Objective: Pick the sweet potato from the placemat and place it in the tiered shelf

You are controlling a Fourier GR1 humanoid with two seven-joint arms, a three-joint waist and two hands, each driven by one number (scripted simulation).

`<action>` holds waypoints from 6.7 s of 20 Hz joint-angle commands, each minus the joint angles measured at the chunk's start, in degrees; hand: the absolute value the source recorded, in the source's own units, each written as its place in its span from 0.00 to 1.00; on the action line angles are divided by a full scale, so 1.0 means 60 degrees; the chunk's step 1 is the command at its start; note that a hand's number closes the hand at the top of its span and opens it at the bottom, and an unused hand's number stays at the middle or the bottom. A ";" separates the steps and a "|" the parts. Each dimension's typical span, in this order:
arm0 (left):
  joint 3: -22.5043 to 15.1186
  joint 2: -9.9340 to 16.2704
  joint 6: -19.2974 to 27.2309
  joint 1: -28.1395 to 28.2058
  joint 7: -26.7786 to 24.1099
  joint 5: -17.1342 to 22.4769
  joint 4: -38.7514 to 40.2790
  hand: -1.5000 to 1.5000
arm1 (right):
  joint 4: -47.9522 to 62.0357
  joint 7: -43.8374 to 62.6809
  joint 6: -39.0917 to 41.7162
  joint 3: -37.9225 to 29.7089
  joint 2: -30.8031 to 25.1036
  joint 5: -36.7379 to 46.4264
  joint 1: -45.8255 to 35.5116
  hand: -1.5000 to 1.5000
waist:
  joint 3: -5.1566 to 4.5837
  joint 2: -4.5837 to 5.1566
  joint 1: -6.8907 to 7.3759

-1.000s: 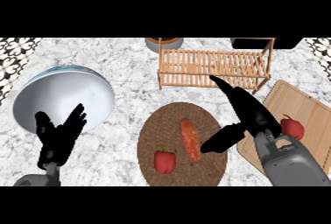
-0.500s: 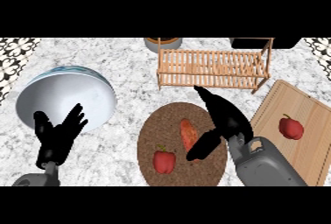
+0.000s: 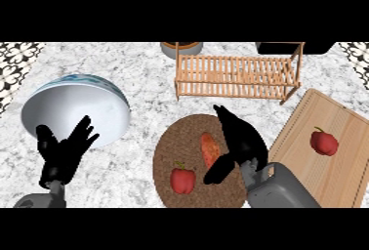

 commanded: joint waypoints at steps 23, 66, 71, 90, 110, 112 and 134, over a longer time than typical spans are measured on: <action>0.0800 -0.0489 -0.0615 -0.0083 0.0528 -0.0735 0.0032 0.50 | 0.3002 -0.2028 -0.1138 -0.0728 0.1383 0.2764 0.0406 0.00 | -0.0046 0.0040 0.0014; 0.0864 -0.0882 -0.0794 0.0588 0.0479 -0.1147 -0.0674 0.50 | -0.3094 0.2331 -0.0546 0.0843 0.1342 0.4252 -0.3182 1.00 | -0.0050 -0.0035 -0.0102; 0.1170 -0.0735 -0.0848 0.0138 0.0534 -0.1011 -0.0156 0.50 | -0.3018 0.2495 0.0514 -0.1171 0.1272 0.3629 -0.4815 1.00 | -0.0056 -0.0008 -0.0105; 0.0952 -0.0963 -0.0897 0.0494 0.0423 -0.1235 -0.0456 0.50 | 0.1791 -0.0380 0.1504 -0.5757 -0.0917 0.1740 -0.8341 1.00 | -0.0053 0.0045 0.0092; 0.1175 -0.0896 -0.1190 0.0021 0.0351 -0.1225 -0.0113 0.50 | 0.7281 -0.4718 -0.1201 -0.5765 -0.1413 0.3018 -0.8845 1.00 | -0.0053 0.0099 0.0210; 0.0944 -0.1301 -0.0557 -0.0238 0.0877 -0.1483 -0.0347 0.50 | 0.6753 -0.4481 -0.1363 -0.5577 -0.1076 0.3090 -0.8573 1.00 | -0.0049 0.0063 0.0118; 0.1160 -0.1124 -0.0783 -0.0329 0.0816 -0.1504 -0.0246 0.50 | 0.7642 -0.5436 -0.3087 -0.7496 -0.0938 0.1653 -0.8772 0.00 | -0.0048 0.0062 0.0059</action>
